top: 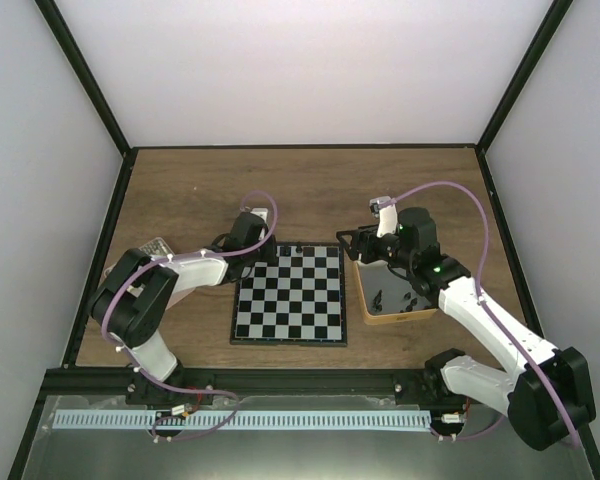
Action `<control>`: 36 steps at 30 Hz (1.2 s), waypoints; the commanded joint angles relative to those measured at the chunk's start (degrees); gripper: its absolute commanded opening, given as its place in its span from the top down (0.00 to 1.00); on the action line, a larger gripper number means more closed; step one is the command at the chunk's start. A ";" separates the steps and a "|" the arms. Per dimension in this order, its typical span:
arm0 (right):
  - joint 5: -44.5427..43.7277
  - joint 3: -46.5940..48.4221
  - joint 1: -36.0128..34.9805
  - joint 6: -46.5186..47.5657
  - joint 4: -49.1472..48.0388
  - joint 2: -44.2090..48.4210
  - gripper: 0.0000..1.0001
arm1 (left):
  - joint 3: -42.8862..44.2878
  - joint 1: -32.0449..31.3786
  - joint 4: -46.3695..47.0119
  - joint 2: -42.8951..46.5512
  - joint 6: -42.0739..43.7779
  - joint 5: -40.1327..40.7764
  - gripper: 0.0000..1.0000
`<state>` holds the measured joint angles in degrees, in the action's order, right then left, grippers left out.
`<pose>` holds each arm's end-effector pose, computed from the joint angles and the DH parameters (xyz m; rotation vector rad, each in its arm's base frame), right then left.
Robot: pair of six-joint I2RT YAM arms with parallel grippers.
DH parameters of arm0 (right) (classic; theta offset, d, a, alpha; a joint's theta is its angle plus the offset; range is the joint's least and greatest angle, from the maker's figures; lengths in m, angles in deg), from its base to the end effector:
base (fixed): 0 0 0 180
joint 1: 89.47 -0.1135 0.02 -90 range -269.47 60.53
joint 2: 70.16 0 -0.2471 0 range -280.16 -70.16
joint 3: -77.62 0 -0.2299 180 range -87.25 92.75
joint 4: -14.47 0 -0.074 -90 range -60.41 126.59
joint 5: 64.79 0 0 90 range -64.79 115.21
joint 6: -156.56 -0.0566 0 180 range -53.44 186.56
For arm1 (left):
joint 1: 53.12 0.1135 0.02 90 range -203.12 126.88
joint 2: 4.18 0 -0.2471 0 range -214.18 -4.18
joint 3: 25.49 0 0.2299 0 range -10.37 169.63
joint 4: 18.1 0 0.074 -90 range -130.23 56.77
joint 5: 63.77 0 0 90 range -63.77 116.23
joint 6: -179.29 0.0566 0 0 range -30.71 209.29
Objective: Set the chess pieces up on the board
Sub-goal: Place the chess piece on the chessboard.
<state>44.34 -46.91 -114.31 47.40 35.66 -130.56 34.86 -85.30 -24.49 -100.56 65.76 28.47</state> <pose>0.2113 0.1183 0.2525 -0.3224 2.0736 0.8135 0.2803 -0.1738 0.1358 0.1572 2.3477 -0.4440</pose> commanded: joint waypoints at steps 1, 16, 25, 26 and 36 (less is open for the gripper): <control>-0.84 0.58 -0.12 -0.30 0.41 0.17 0.27 | -0.08 0.19 0.55 -0.47 1.05 -0.76 0.89; -12.54 2.01 -0.03 -6.29 4.44 1.95 0.26 | 4.72 0.43 -9.82 12.34 -0.61 2.81 0.57; -31.11 5.89 1.24 -18.79 22.63 -1.88 0.38 | 1.66 0.46 -9.42 28.66 0.26 3.63 0.39; -31.93 5.96 1.79 -20.34 24.44 -2.21 0.42 | 1.22 0.46 -9.05 30.15 0.43 3.23 0.37; -33.81 4.64 5.18 -20.52 24.17 -10.55 0.57 | 0.11 0.46 -8.78 33.62 0.79 -0.42 0.32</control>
<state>13.53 -42.96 -110.62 27.66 60.33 -138.08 36.22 -85.02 -33.37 -67.11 66.00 29.85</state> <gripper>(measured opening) 0.487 0.675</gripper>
